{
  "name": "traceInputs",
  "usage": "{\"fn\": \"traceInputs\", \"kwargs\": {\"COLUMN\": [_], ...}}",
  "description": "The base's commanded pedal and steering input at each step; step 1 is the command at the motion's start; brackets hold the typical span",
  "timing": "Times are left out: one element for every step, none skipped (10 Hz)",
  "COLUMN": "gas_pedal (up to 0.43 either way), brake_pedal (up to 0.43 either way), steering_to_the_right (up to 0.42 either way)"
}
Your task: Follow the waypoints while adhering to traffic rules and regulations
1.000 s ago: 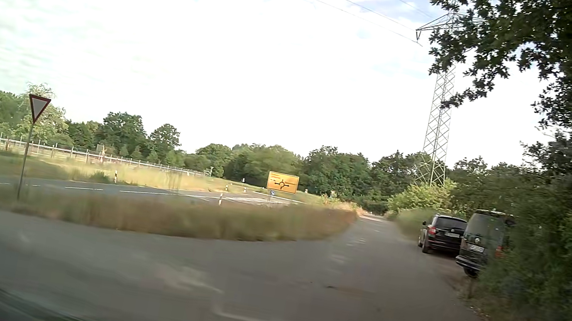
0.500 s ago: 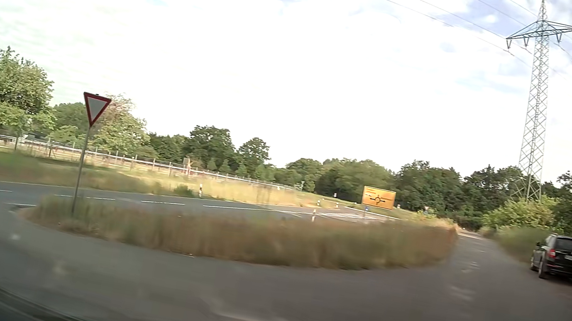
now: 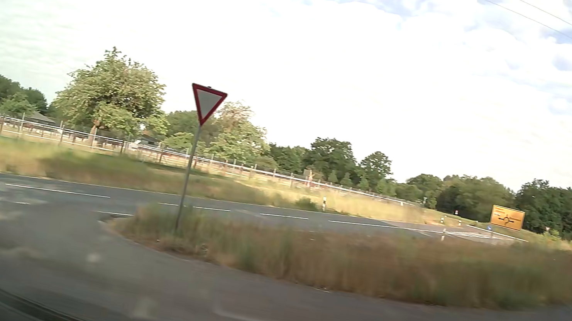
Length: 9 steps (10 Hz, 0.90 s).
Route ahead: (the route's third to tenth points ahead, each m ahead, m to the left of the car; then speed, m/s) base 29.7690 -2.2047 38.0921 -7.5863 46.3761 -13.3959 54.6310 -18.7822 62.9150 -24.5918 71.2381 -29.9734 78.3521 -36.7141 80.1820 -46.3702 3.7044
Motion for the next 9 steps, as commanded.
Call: {"fn": "traceInputs", "kwargs": {"gas_pedal": [0.0, 0.0, 0.0, 0.0, 0.0, 0.0, 0.0, 0.0, 0.0], "brake_pedal": [0.262, 0.268, 0.274, 0.28, 0.28, 0.28, 0.28, 0.28, 0.28], "steering_to_the_right": [-0.599, -0.599, -0.599, -0.599, -0.595, -0.587, -0.576, -0.563, -0.548]}}
